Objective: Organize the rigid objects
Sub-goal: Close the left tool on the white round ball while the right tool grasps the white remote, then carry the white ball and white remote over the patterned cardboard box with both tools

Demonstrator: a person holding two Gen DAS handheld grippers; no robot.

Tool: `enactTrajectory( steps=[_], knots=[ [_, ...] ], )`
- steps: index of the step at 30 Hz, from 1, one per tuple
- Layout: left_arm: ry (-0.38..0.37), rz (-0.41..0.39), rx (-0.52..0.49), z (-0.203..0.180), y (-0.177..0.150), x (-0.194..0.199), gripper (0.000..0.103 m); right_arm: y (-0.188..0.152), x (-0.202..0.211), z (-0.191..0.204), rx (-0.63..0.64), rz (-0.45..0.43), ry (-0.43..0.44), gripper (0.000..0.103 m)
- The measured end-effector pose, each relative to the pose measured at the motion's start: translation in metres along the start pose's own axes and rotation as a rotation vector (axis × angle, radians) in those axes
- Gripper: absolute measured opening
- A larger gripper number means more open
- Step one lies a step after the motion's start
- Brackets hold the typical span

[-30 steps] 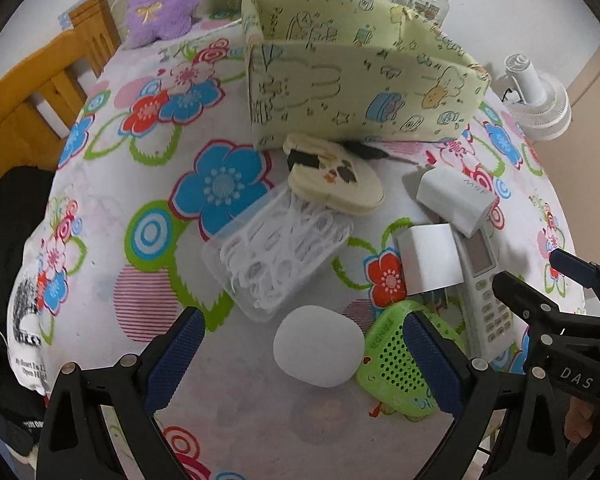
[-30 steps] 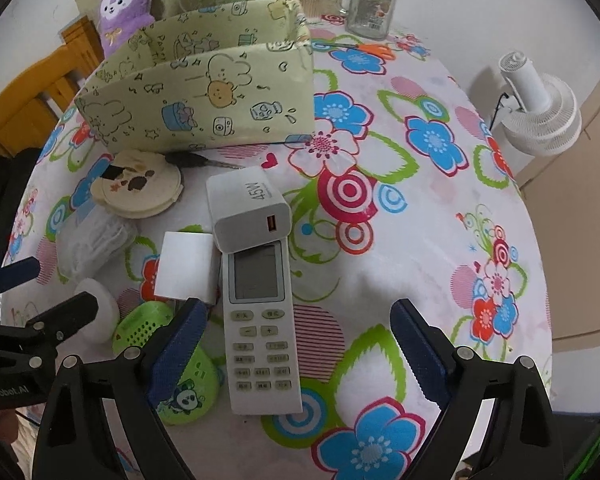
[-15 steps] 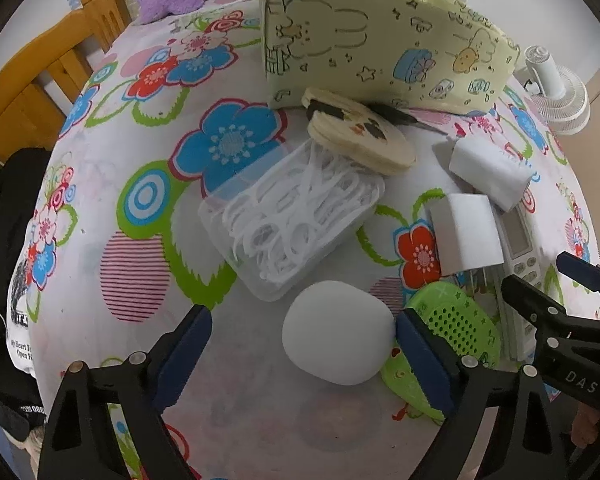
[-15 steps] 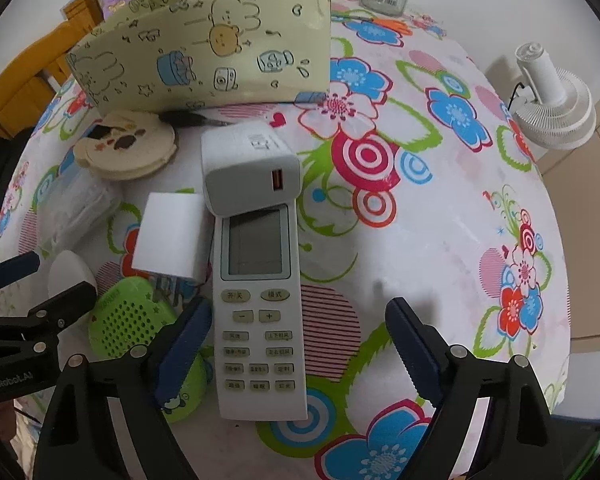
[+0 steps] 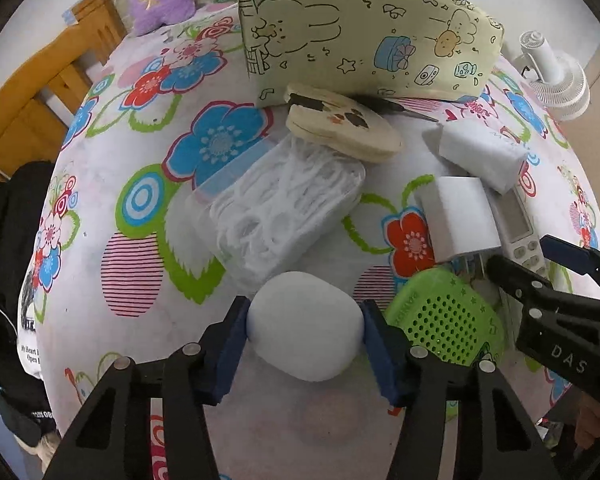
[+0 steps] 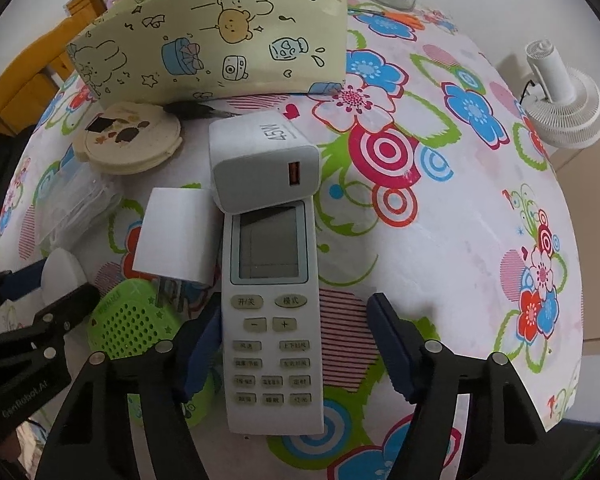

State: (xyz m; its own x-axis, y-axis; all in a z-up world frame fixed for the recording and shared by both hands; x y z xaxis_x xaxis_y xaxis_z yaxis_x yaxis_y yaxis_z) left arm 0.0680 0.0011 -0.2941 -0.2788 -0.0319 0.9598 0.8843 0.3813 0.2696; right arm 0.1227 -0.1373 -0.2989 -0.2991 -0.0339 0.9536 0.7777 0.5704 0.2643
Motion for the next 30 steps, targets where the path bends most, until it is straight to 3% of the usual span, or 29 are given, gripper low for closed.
enactTrajectory(
  steps=[3,6,19,30],
  knots=[
    [-0.001,0.005,0.006,0.000,0.001,0.000,0.057,0.003,0.001,0.003,-0.001,-0.007,0.003,0.066],
    [0.000,0.010,0.005,0.000,-0.001,0.000,0.057,0.007,0.003,0.010,0.024,-0.020,0.010,0.047],
    [-0.053,0.035,0.030,0.001,0.000,0.009,0.057,-0.002,0.012,0.006,-0.043,0.031,0.047,0.047],
    [-0.121,0.014,0.028,-0.008,0.013,0.033,0.057,0.010,0.051,0.017,-0.042,-0.043,0.021,0.047]
  ],
)
Point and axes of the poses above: each gripper's, at about its wrist camera, not at the fingertips, and x roughly against the way its jaws point, z to its left, y to its top, the point moved 10 cm from there along -x, roughly the way its jaws point, and after that the axes turned 15 degrees about x, right-handed, at the moved point
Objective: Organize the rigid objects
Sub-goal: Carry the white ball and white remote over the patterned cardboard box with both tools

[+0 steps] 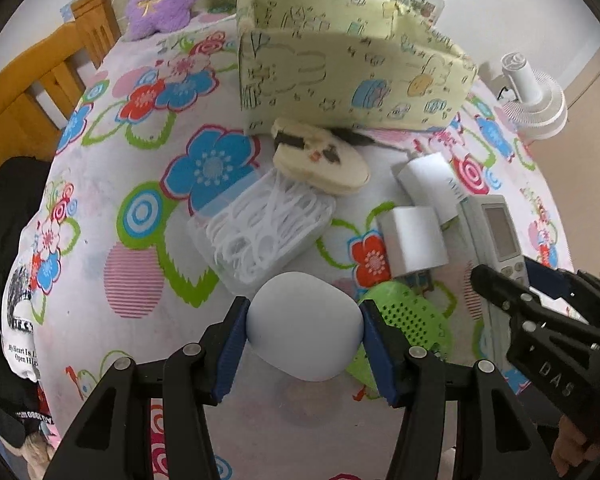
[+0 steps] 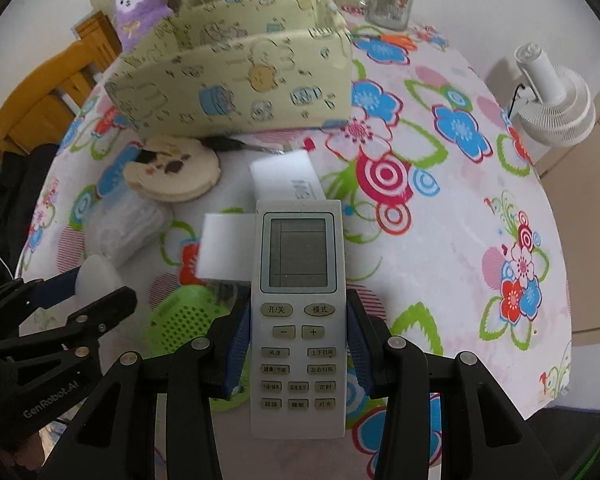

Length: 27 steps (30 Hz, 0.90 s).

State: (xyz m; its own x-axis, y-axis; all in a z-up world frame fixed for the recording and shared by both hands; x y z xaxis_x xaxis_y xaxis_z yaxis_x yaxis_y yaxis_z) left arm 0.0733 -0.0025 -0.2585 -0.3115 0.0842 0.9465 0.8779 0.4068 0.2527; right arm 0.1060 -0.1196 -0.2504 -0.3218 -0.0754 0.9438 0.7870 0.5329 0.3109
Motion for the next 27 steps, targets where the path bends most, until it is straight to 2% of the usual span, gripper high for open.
enactTrajectory(
  steps=[11,27],
  knots=[
    [-0.027,-0.029,-0.043,-0.011,0.010,0.025,0.057,0.018,0.021,0.016,-0.006,-0.037,0.019,0.047],
    [-0.051,-0.104,-0.129,-0.021,0.027,0.071,0.057,0.032,0.066,0.014,-0.048,-0.078,-0.056,0.047]
  ],
)
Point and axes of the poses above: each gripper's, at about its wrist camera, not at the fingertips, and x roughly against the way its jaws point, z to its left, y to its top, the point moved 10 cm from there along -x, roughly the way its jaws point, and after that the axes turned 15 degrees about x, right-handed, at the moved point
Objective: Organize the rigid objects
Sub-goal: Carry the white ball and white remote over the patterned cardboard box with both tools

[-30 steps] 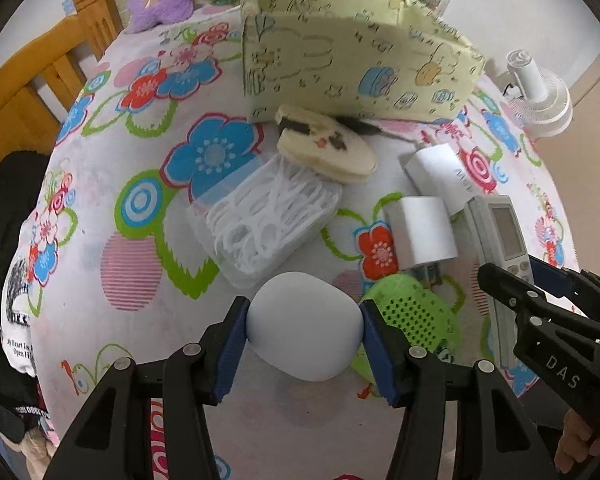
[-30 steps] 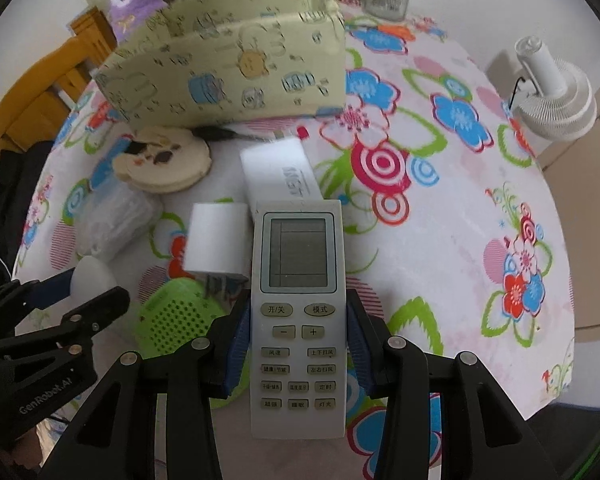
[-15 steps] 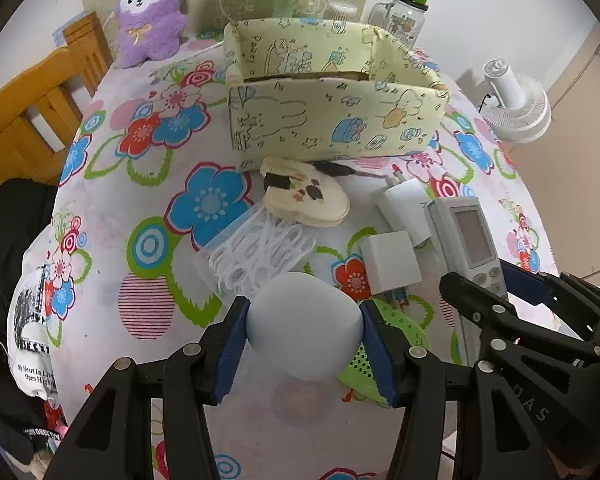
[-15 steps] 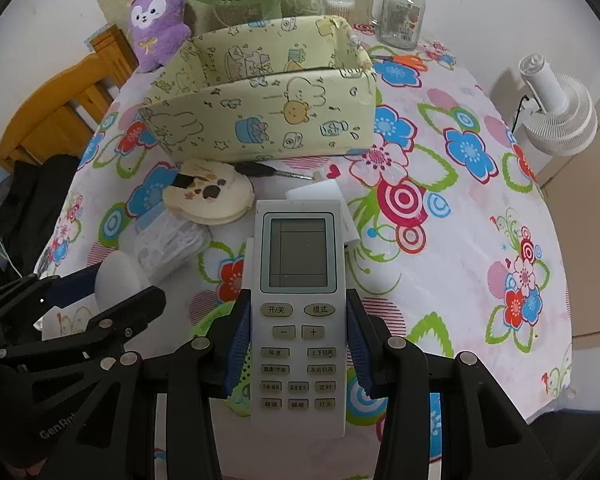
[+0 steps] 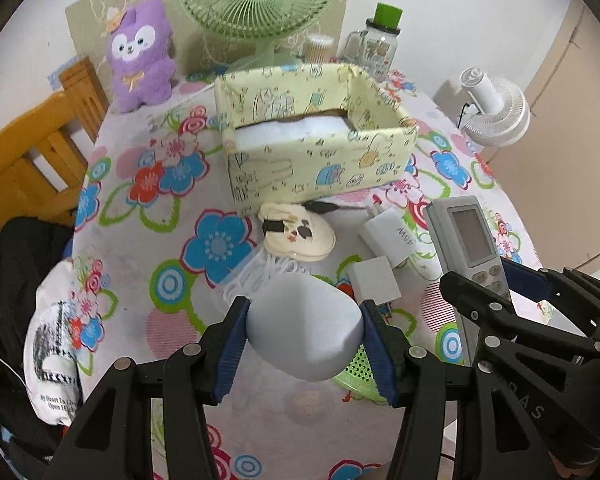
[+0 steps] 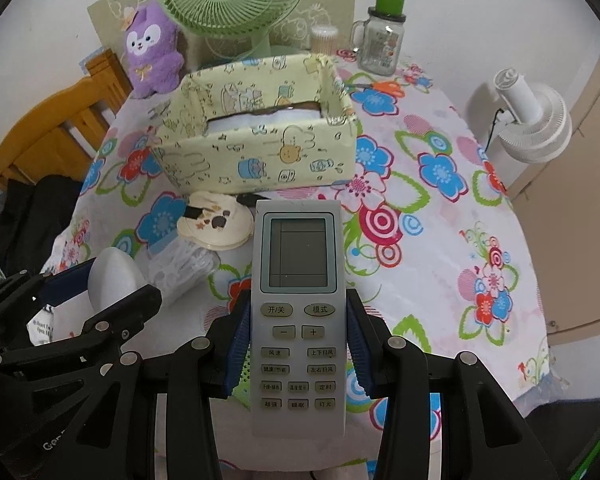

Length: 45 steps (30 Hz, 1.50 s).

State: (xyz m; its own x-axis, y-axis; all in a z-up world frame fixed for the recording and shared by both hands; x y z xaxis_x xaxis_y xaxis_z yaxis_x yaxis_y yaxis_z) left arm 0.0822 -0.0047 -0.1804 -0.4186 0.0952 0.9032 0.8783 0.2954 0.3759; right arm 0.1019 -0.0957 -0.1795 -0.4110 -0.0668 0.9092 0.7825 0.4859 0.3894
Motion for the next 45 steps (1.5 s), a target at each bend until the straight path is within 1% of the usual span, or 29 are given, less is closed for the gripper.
enactTrajectory(
  steps=[3,9,15,21,35,39,45],
  knots=[
    [-0.008,-0.012,-0.012,-0.001,0.003,0.009,0.057,0.003,0.011,0.000,-0.009,-0.015,-0.013,0.047],
    [0.000,-0.037,-0.027,-0.006,0.013,0.019,0.057,0.010,0.021,-0.002,-0.013,-0.026,-0.019,0.047],
    [-0.013,-0.047,0.000,-0.012,0.028,0.022,0.057,0.030,0.026,-0.011,0.014,-0.040,-0.016,0.047],
    [0.000,-0.071,0.017,-0.020,0.053,0.022,0.057,0.054,0.026,-0.022,0.046,-0.055,-0.003,0.047],
    [0.026,-0.085,0.057,-0.026,0.107,0.005,0.057,0.113,0.005,-0.044,0.102,-0.068,0.043,0.047],
    [0.034,-0.092,0.067,-0.025,0.125,-0.002,0.057,0.131,-0.005,-0.048,0.113,-0.069,0.069,0.047],
    [0.036,-0.081,0.084,-0.022,0.143,-0.016,0.057,0.151,-0.022,-0.051,0.129,-0.064,0.101,0.047]
  ],
)
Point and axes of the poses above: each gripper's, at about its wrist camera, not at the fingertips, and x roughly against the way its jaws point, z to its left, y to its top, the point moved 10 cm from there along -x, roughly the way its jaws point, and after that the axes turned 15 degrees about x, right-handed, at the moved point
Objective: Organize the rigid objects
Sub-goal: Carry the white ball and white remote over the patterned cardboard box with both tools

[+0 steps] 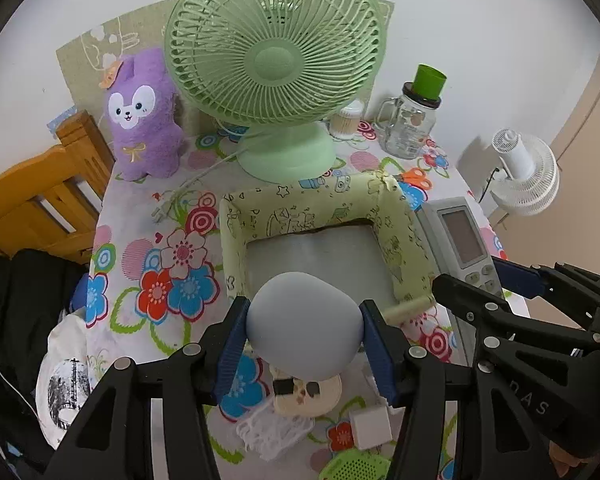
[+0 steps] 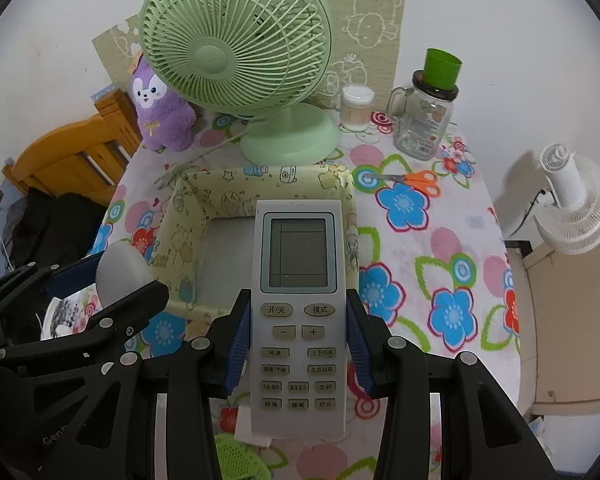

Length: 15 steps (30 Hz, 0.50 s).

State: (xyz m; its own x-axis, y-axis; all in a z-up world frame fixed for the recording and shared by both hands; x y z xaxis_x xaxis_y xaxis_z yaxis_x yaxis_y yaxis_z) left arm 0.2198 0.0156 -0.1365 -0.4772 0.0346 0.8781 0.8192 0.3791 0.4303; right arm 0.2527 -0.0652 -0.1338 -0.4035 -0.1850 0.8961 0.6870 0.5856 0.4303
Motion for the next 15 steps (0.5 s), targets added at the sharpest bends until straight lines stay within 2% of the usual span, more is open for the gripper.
enactTrajectory(
  steps=[8,15],
  knots=[
    [0.014,0.028,0.024,0.005,0.017,-0.028,0.057,0.016,-0.028,-0.009,-0.006,0.016,0.030,0.047],
    [0.020,0.072,0.023,0.010,0.019,-0.058,0.057,0.019,-0.046,-0.018,-0.061,0.026,0.055,0.047]
  ],
)
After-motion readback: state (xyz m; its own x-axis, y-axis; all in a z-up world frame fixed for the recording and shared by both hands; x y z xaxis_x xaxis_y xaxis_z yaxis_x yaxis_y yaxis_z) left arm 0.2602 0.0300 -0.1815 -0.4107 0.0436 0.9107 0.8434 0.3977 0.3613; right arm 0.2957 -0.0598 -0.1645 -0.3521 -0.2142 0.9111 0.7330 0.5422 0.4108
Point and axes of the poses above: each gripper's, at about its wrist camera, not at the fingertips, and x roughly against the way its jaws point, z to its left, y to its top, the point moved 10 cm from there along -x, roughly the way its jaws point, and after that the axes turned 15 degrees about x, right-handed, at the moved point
